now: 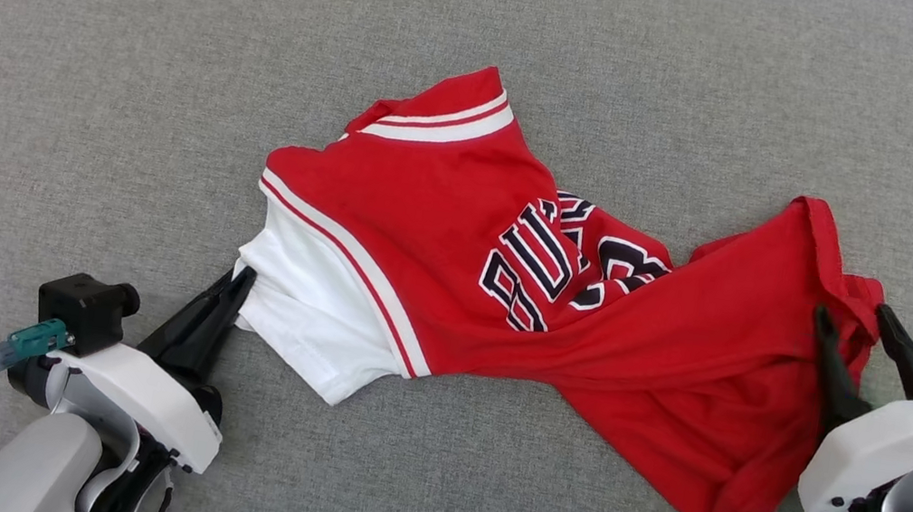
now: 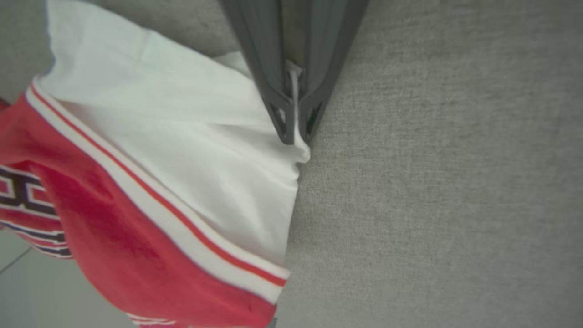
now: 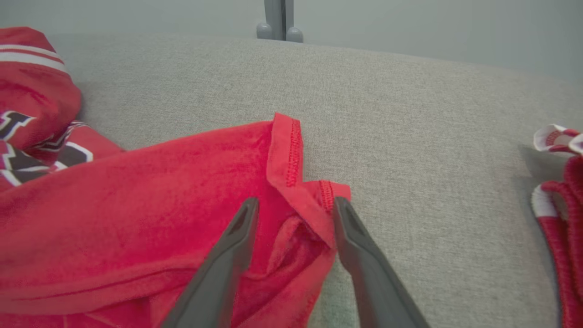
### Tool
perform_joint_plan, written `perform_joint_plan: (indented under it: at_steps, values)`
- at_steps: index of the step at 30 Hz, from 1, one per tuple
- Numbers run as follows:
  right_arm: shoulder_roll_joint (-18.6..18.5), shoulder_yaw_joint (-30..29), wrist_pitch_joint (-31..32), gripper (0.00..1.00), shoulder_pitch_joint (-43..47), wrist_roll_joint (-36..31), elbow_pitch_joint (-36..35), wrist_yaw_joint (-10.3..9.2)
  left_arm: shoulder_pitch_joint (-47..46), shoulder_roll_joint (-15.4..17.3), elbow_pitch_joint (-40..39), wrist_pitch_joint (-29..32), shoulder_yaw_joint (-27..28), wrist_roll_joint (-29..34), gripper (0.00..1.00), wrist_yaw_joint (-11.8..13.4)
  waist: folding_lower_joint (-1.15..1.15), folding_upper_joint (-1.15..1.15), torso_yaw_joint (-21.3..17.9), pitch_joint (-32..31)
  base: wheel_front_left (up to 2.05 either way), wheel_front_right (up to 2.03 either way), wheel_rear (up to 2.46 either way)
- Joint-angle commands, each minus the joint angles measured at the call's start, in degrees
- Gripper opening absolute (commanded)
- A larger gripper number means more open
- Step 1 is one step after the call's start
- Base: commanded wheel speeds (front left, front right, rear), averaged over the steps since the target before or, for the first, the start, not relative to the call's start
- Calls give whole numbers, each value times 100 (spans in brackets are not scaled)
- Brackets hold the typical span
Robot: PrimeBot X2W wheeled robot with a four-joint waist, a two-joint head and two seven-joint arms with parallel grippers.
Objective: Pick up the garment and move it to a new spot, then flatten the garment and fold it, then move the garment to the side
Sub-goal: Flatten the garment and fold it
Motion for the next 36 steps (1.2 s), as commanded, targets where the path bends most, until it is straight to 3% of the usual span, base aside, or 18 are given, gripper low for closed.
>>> perform_joint_plan:
  at_steps: [1, 5, 10, 23, 30, 36]
  values:
    - [-35, -54, 116, 0, -76, 55, -79, -3, 1, 99, 217, 13, -27, -71, 0, 50, 0, 0, 13, 15, 0, 0, 0]
    - [24, -171, 168, 0, 3, 189, -353, -3, -100, 178, 200, -191, 25, -123, 0, 49, 0, 0, 10, 14, 0, 0, 0]
    - [152, -344, -386, 0, 163, 446, -787, -3, -116, 354, -265, -383, 483, -26, 0, 91, 0, 0, -128, -161, 0, 0, 0]
    - [187, -496, -1602, 0, -442, 736, -1676, -3, -387, 958, -2703, -336, 1484, 378, 0, 662, 0, 0, -383, -674, 0, 0, 0]
    - [152, -696, -1455, 0, -1303, 904, -2034, -3, -1398, 1230, -3778, 207, 1874, 194, 0, 894, 0, 0, -419, -933, 0, 0, 0]
    - [-152, -603, -1192, 0, -1874, 788, -1762, -3, -2347, 1269, -3547, 800, 1796, -10, 0, 852, 0, 0, -456, -1021, 0, 0, 0]
